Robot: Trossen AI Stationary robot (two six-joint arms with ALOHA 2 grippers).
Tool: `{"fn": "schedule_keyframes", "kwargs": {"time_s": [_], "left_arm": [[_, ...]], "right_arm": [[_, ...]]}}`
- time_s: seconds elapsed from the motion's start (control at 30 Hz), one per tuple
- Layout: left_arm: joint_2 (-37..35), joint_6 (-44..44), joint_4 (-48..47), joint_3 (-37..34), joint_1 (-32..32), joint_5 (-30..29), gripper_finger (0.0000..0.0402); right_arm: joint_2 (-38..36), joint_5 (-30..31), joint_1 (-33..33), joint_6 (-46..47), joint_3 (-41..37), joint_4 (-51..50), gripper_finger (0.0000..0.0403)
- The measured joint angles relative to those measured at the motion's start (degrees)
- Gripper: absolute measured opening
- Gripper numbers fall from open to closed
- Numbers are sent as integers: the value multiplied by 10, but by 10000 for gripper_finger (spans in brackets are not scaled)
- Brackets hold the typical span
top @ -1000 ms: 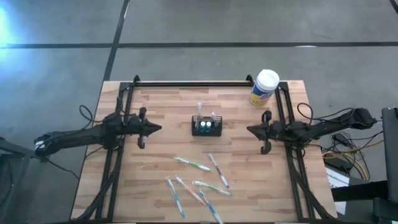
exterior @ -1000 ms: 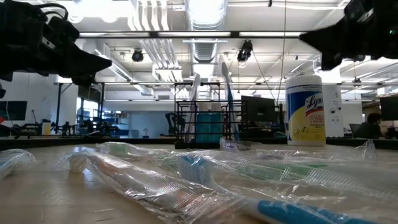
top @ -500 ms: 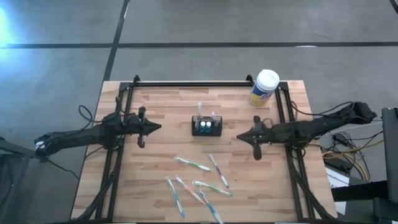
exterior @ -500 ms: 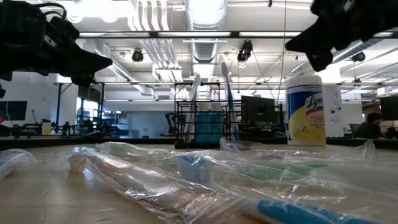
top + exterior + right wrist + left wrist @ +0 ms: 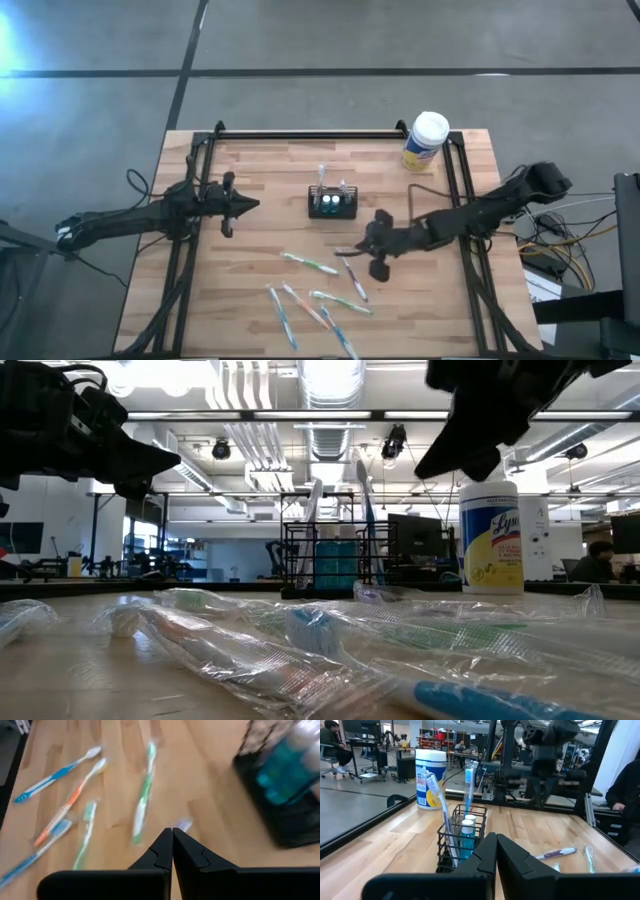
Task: Pick & Place toothbrushing station
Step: Put the purple toothbrush into the black organizer
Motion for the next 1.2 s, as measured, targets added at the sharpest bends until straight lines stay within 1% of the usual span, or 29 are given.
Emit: {"fn": "schedule_keyframes", "kwargs": {"time_s": [0.1, 0.2, 0.27, 0.37, 0.43, 0.5, 0.73, 0.87, 0.97, 1.1, 1.2], "left_arm": [[0, -1, 0, 0, 0, 1, 14], [0, -13, 0, 0, 0, 2, 14], [0, -22, -1, 0, 0, 4, 14], [0, -29, -12, 0, 0, 11, 14], [0, -30, -17, 0, 0, 16, 14], [0, -30, -18, 0, 0, 21, 14], [0, -26, -19, 0, 0, 22, 14], [0, -26, -19, 0, 0, 22, 14], [0, -31, -24, 0, 0, 22, 14], [1, -41, -30, 0, 0, 24, 14], [1, -44, -32, 0, 0, 24, 14]], "right_arm": [[59, -39, 0, 48, 30, -1, 8], [118, -57, 0, 99, 61, -22, 8], [156, -57, 0, 128, 89, -58, 9], [208, -57, 1, 163, 146, -141, 18], [241, -57, 4, 178, 187, -200, 35], [270, -57, 7, 182, 226, -236, 59], [345, -74, 8, 170, 323, -298, 161], [365, -75, 7, 183, 336, -319, 205], [371, -75, 8, 202, 332, -332, 220], [370, -74, 8, 209, 318, -328, 221], [366, -73, 9, 209, 308, -326, 206]]}}
